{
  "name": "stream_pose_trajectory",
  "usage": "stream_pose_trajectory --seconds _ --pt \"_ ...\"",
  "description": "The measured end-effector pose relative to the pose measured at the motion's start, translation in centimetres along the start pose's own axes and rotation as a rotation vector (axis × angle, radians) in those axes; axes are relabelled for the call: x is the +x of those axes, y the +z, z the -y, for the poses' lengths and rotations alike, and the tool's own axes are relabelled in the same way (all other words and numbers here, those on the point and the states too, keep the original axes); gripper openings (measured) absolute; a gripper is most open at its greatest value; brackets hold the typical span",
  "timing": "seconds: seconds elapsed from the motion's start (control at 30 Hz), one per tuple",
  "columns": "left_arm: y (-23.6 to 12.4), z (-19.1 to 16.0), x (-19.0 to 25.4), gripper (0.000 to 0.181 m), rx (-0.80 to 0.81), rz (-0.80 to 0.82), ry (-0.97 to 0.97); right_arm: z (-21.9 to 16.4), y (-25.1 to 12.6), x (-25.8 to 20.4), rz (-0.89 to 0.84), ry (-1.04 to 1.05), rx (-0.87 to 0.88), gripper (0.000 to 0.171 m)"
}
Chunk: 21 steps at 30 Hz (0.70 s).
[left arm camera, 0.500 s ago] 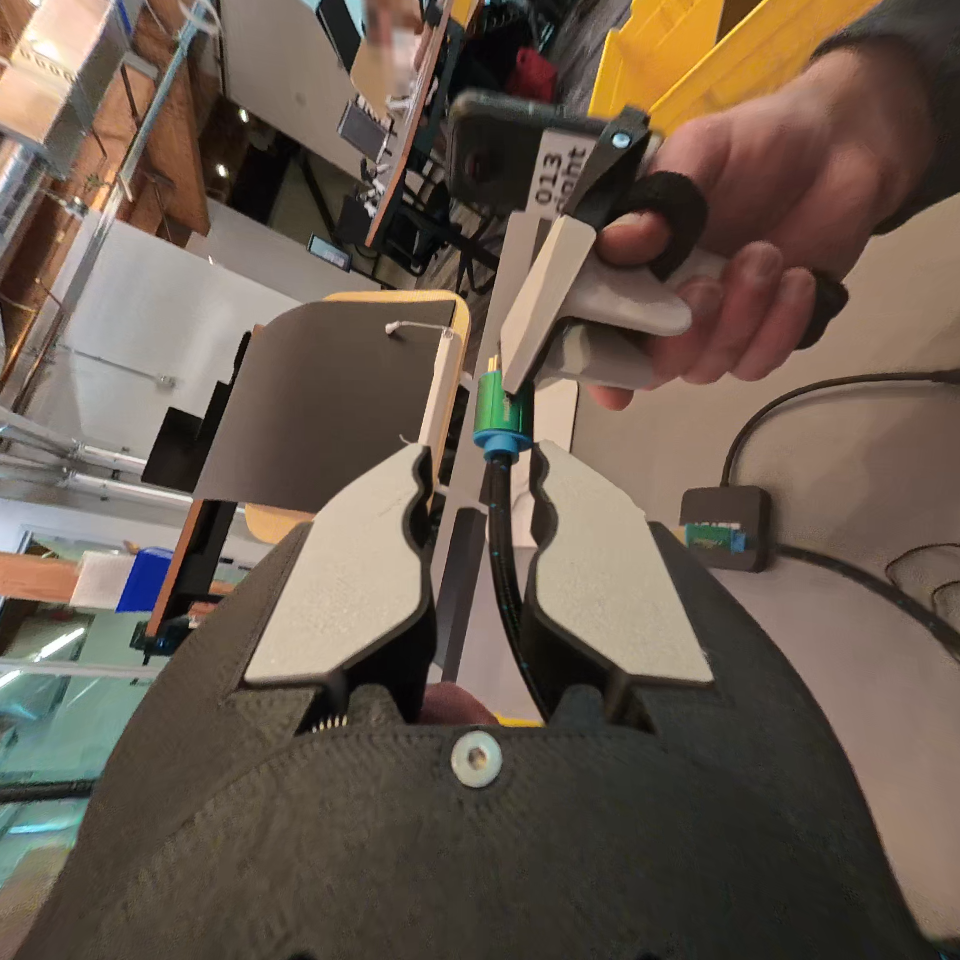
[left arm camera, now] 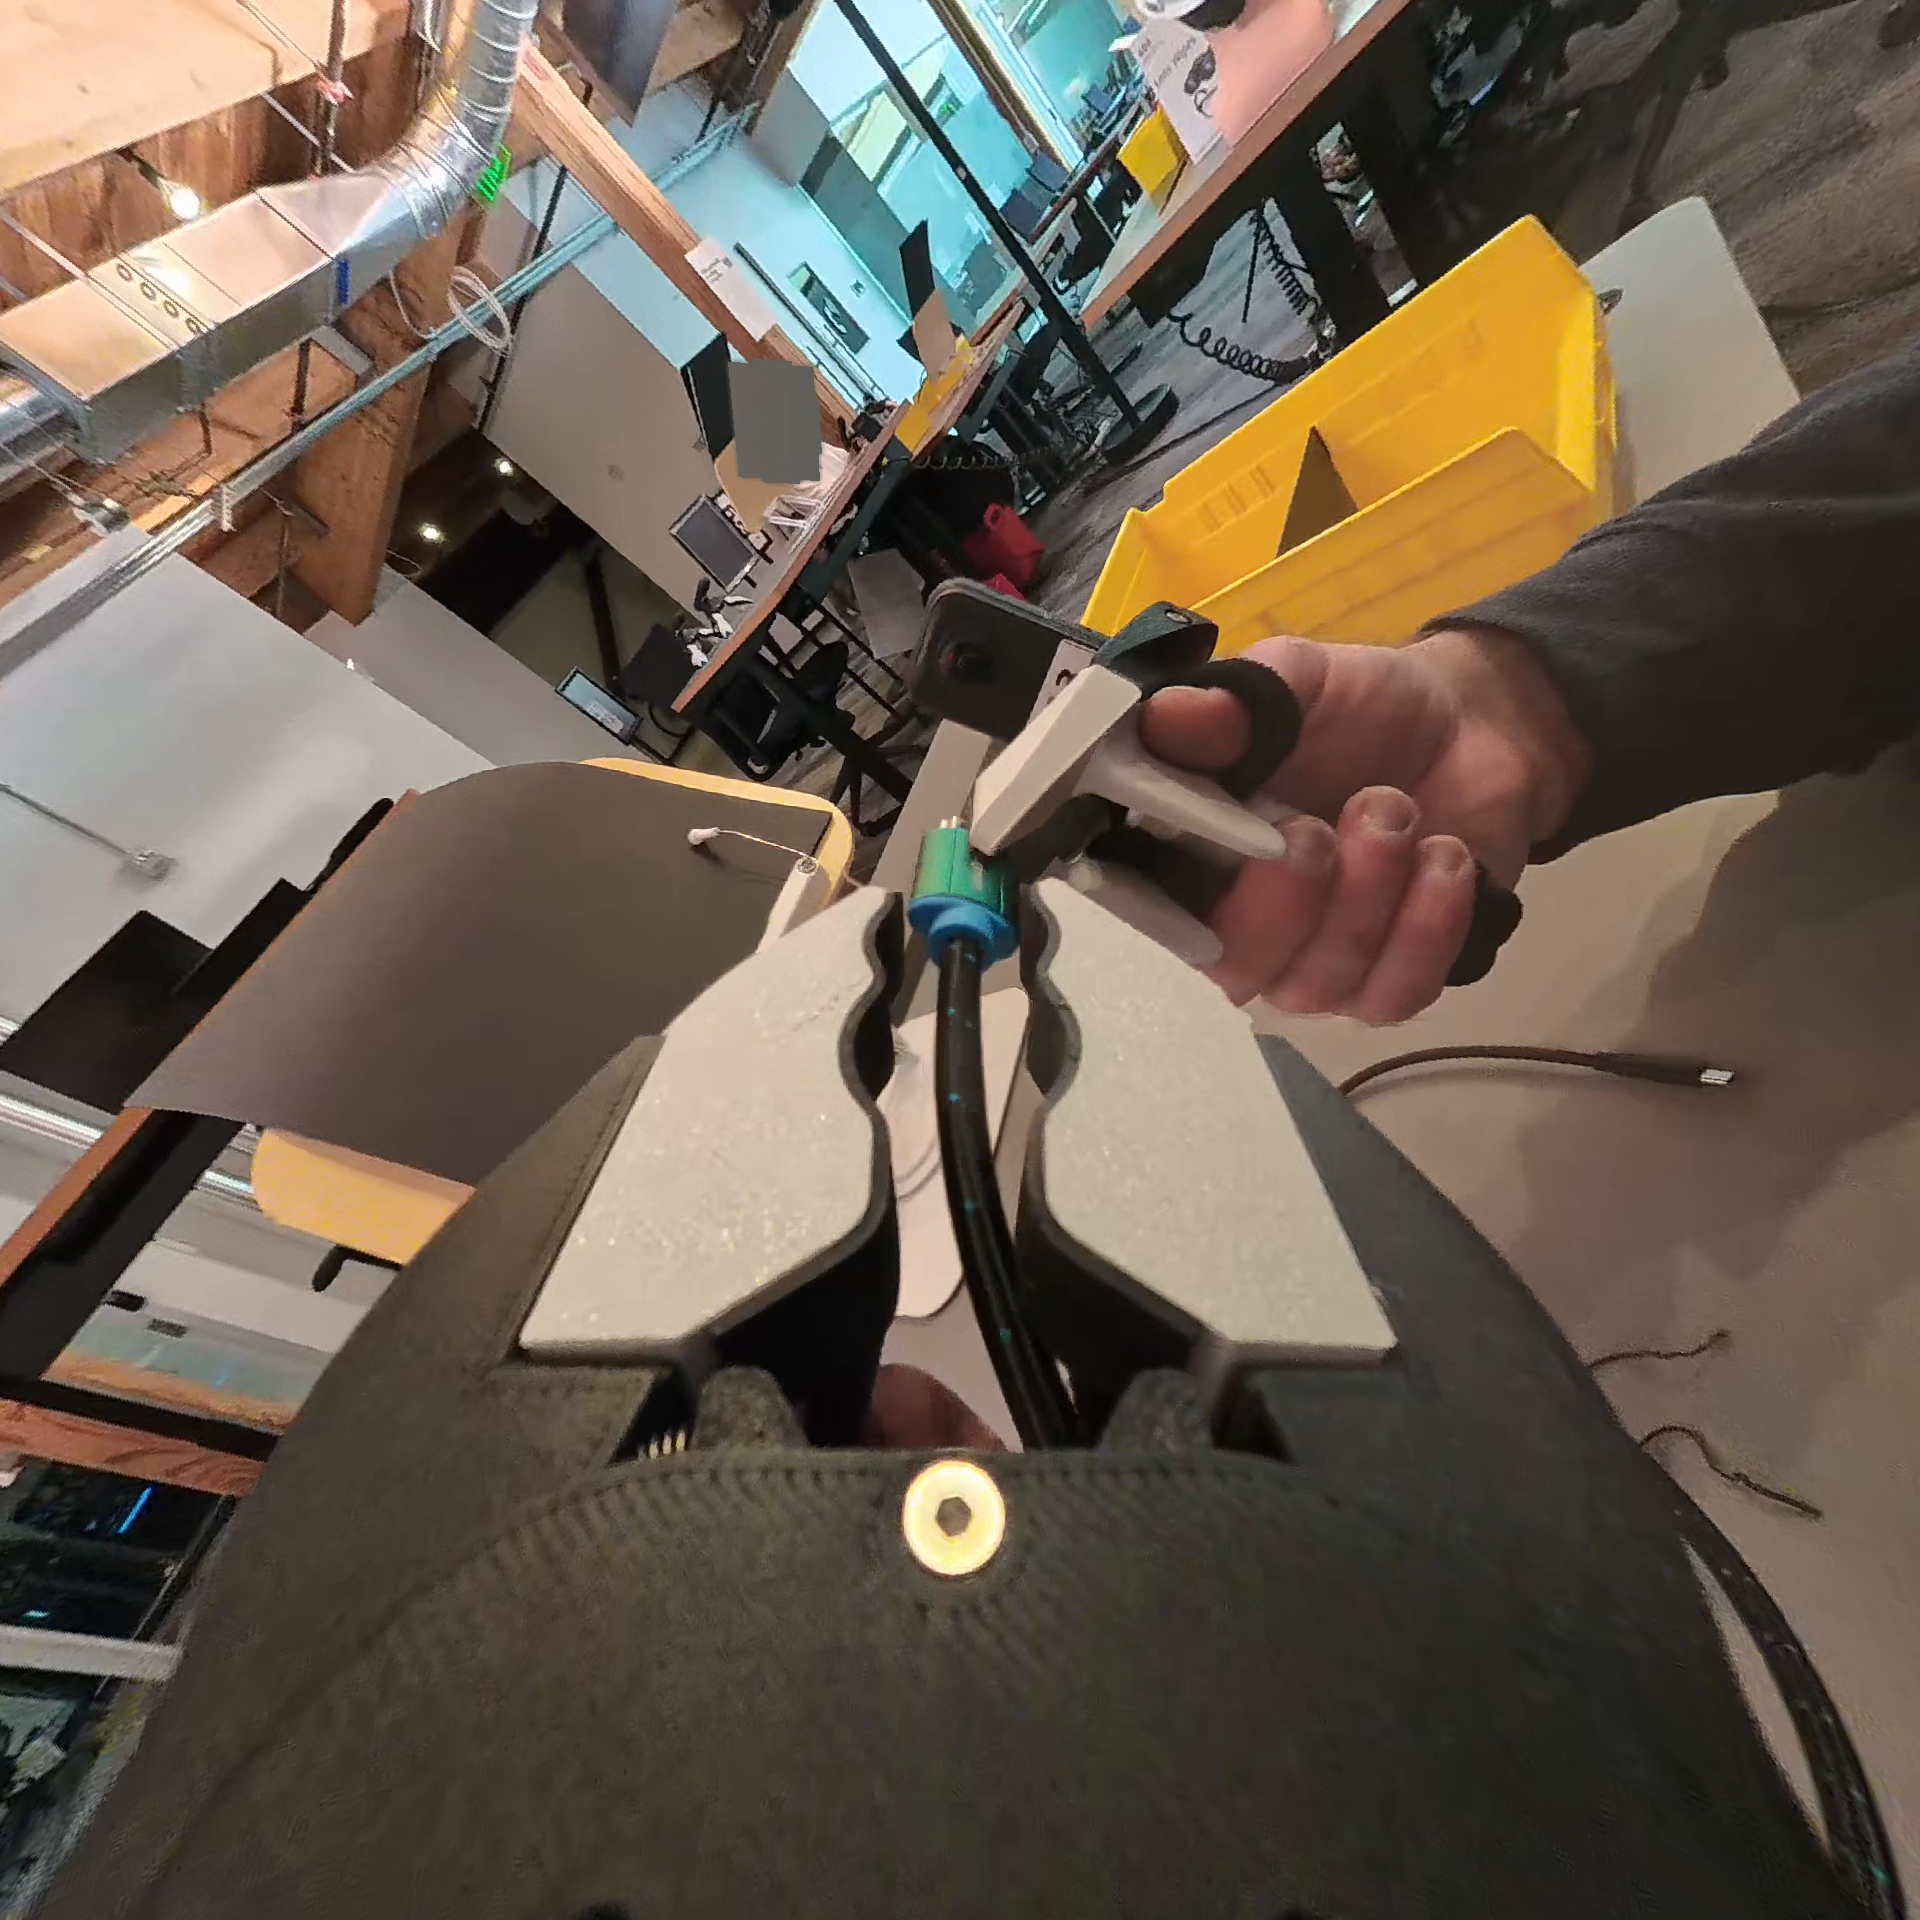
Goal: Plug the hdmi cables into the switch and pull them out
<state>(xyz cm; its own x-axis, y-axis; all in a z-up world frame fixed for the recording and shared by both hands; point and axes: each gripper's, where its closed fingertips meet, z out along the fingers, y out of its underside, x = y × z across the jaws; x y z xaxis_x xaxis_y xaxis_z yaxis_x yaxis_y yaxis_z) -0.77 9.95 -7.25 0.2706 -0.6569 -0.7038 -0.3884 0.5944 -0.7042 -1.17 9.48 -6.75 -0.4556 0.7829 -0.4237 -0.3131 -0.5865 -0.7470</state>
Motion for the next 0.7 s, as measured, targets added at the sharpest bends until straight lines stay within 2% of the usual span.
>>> stream_pose_trajectory --seconds 0.2,0.4,0.47,0.57,0.7 --pt "0.4 -0.6 0.2 0.019 -0.008 0.011 -0.019 -0.1 -0.3 0.4 -0.013 0.022 0.02 0.009" --pt "0.6 -1.9 0.1 0.018 -0.064 -0.017 -0.142 -0.2 -0.8 1.8 -0.087 0.017 0.033 0.012" --pt "0.3 -2.4 -0.3 0.018 -0.07 -0.033 -0.222 0.3 -1.6 2.8 -0.167 -0.037 0.024 0.025" --pt "-0.3 -3.7 -1.0 0.018 -0.087 -0.067 -0.367 0.8 -3.3 3.6 -0.301 -0.177 -0.054 0.029" --pt "-0.5 -4.5 -0.8 0.018 -0.045 -0.127 -0.52 0.7 -3.5 3.8 -0.458 -0.504 -0.237 0.032"
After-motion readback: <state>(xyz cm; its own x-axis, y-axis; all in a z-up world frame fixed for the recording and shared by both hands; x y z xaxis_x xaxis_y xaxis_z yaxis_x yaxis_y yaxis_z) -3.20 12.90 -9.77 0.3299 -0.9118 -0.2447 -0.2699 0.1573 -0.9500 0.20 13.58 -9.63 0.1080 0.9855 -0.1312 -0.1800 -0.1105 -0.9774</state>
